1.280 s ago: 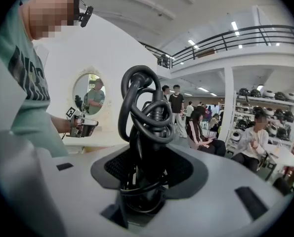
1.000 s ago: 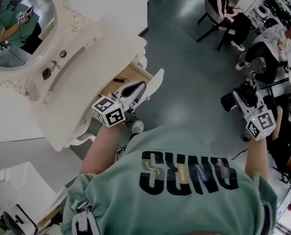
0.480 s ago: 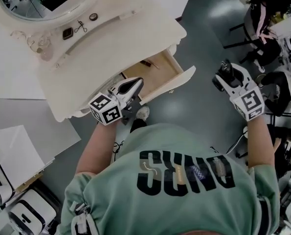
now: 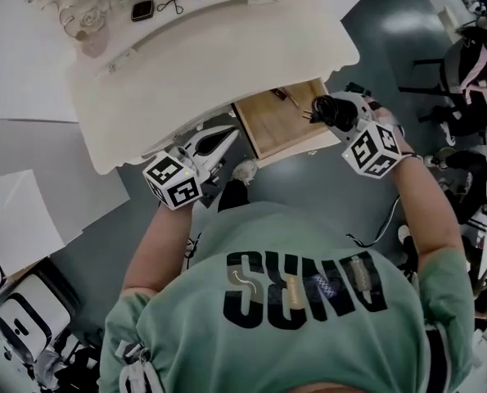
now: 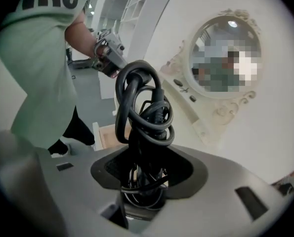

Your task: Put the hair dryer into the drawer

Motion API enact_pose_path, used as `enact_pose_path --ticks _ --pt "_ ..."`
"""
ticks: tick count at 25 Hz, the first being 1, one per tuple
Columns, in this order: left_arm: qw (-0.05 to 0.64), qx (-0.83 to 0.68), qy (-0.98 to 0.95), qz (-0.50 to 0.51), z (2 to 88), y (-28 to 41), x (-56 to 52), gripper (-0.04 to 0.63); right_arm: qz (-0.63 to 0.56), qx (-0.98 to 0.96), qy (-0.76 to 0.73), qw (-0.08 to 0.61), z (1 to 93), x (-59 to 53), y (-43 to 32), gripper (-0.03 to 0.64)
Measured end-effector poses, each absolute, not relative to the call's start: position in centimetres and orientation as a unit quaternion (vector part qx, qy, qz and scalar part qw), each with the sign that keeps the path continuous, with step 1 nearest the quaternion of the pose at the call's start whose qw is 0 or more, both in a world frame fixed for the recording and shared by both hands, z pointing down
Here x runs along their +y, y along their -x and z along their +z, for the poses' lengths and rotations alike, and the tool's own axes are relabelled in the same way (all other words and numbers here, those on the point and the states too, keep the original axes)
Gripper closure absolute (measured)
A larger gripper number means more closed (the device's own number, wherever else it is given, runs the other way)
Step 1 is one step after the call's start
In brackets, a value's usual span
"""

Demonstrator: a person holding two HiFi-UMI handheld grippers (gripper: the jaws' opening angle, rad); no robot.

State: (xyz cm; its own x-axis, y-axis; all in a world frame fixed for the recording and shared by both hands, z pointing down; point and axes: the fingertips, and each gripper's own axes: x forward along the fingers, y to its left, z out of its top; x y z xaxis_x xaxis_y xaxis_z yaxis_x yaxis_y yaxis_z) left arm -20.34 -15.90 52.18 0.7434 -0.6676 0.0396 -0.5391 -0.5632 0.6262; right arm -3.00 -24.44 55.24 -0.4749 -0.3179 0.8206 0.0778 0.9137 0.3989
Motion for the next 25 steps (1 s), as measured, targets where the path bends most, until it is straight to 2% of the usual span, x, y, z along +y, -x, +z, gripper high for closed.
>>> enact_pose_path --ticks 6,14,25 --pt "0.337 -0.364 -0.862 -0.104 54.5 23.7 -14.6 0.586 -0.218 -0.782 0.048 0.583 65.1 -23.1 6.9 0.434" --pt "0.361 -0.37 -0.849 -0.107 56.4 25.4 -13.3 0.586 -0.231 -0.684 0.15 0.676 74.9 -21.4 7.1 0.436" --pt "0.379 -0.366 -0.843 -0.105 58.4 26.3 -12.5 0.586 -0.191 -0.626 0.193 0.731 83.5 -19.6 6.7 0.437"
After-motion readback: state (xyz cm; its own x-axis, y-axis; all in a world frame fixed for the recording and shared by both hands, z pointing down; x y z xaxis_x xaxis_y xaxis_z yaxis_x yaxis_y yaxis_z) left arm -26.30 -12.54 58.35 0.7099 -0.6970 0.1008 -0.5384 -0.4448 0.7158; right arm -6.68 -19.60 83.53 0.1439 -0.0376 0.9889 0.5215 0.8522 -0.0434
